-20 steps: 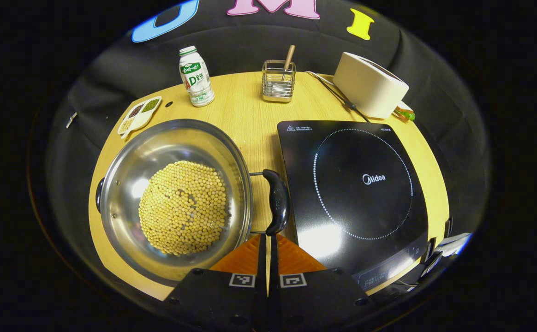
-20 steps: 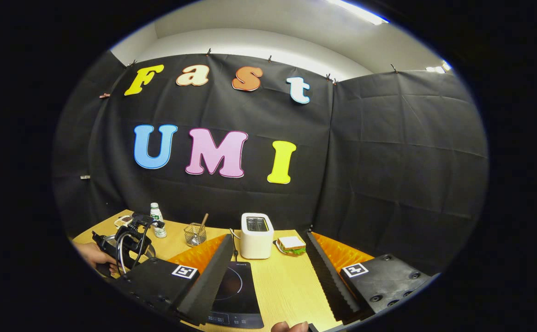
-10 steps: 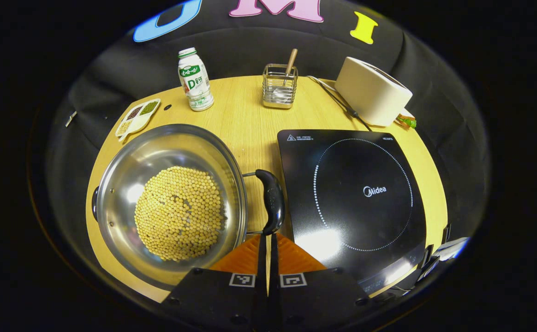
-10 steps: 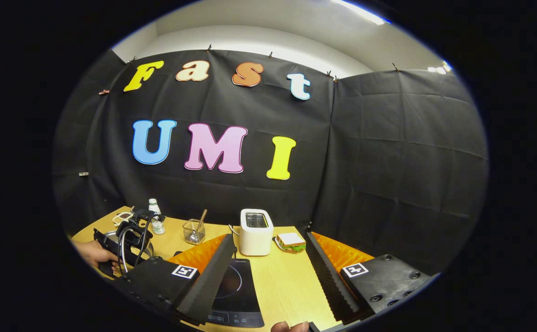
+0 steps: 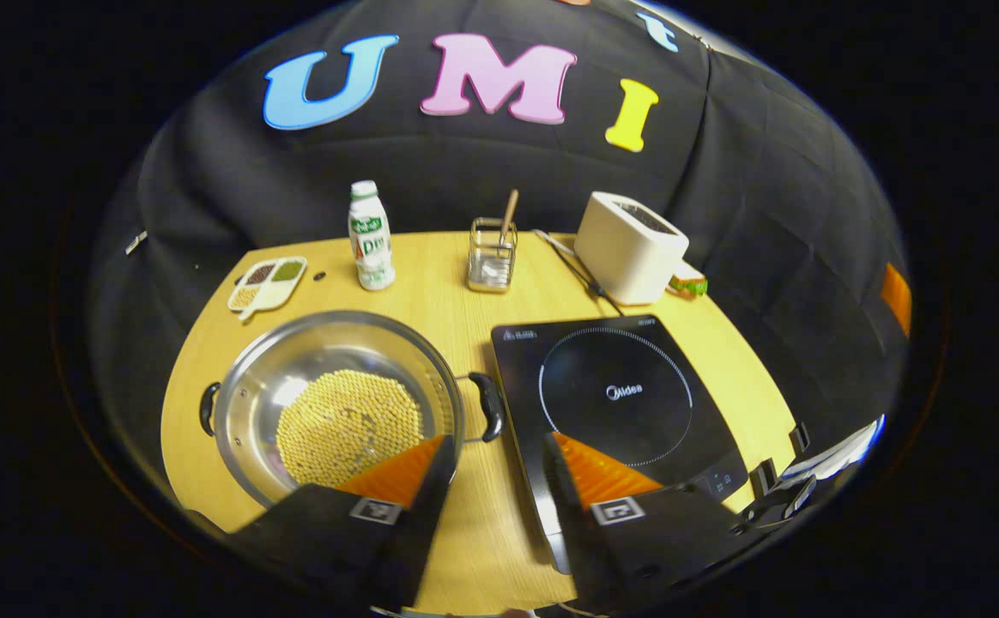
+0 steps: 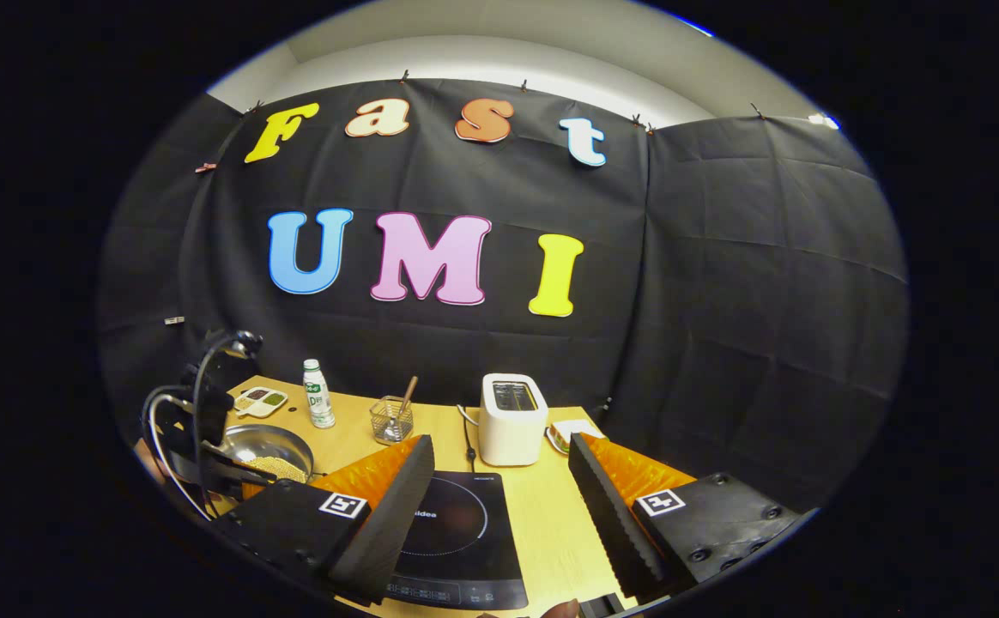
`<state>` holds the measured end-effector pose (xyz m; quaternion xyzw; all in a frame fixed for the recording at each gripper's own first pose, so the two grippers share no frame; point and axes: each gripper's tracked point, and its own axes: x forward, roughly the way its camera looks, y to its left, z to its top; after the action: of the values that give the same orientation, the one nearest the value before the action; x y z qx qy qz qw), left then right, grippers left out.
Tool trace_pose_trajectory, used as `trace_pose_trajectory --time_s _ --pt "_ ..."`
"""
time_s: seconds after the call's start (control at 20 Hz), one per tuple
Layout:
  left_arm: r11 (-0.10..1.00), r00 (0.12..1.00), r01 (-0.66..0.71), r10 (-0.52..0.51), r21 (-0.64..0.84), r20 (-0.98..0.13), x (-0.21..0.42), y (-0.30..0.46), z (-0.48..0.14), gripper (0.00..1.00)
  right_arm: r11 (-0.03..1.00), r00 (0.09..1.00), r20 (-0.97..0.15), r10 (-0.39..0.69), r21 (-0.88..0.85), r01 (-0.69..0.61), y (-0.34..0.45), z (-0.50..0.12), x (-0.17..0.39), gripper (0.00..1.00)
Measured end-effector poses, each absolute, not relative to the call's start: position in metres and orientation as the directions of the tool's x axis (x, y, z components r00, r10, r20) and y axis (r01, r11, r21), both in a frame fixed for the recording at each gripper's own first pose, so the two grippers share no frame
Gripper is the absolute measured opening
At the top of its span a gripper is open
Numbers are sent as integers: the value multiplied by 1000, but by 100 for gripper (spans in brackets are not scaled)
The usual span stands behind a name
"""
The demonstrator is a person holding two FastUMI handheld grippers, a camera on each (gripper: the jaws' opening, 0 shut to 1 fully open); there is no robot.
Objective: First push the handle of the pot to place it horizontally, then grasp the pot with both hands and set it on the induction cooktop.
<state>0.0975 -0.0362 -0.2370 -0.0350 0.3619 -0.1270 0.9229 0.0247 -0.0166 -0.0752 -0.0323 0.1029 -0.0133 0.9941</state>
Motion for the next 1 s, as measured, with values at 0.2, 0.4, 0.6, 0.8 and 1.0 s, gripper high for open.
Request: trace_pose_trajectory --time_s 0.2,0.4,0.6,0.8,1.0 --pt "973 777 122 -215 -194 -592 102 13 -206 93 997 973 -229 42 -47 -54 18 -87 42 98" --pt "984 790 67 -154 -166 -593 102 75 -205 93 990 947 -292 135 -3 -142 61 -113 59 98" --pt "995 791 36 -83 -90 -606 106 140 -215 93 977 903 -375 211 45 -209 106 -148 71 98" --pt "999 795 24 -49 -49 -605 116 187 -227 93 964 852 -451 267 105 -246 150 -183 82 98" --pt "998 772 -8 -37 -69 -634 126 223 -252 92 954 797 -525 300 151 -259 184 -217 96 98"
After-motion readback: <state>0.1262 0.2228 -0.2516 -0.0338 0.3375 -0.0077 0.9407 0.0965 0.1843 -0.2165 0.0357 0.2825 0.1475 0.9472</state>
